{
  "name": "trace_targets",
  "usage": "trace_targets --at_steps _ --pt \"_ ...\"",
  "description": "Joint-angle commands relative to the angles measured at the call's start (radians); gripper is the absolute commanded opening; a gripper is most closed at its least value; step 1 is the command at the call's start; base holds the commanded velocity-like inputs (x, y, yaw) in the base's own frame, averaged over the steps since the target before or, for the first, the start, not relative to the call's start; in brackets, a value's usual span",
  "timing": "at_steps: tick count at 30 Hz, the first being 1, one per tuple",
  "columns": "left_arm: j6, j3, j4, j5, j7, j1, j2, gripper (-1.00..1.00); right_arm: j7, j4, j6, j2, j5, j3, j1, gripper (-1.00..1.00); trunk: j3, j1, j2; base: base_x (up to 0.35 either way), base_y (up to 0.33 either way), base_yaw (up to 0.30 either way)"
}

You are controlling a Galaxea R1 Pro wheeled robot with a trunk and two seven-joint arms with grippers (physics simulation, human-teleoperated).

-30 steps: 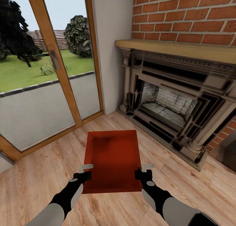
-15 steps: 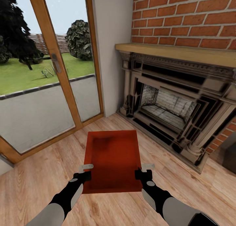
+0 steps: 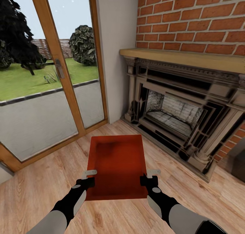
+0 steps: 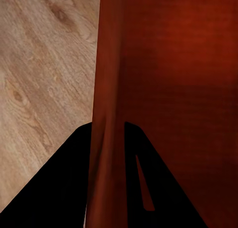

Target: Move the two storage containers from the living room to the garage. In the garage, place one container on the floor and stack the other container on top of it (either order is fine).

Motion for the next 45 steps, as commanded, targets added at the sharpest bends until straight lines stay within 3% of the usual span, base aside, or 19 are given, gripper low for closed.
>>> trace_targets --at_steps 1,45 --pt "-0.02 0.012 -0.005 -0.007 0.045 0.0 0.062 -1.0 -0.041 0.048 -0.009 0.0 -0.022 -0.035 -0.001 -1.0 0.0 0.0 -0.001 0.0 0.0 0.0" --pt "-0.021 0.012 -0.005 -0.007 0.045 0.0 0.062 -1.0 -0.041 0.046 -0.009 -0.002 -0.022 -0.036 -0.001 -1.0 0.071 0.0 -0.001 0.0 0.0 0.0"
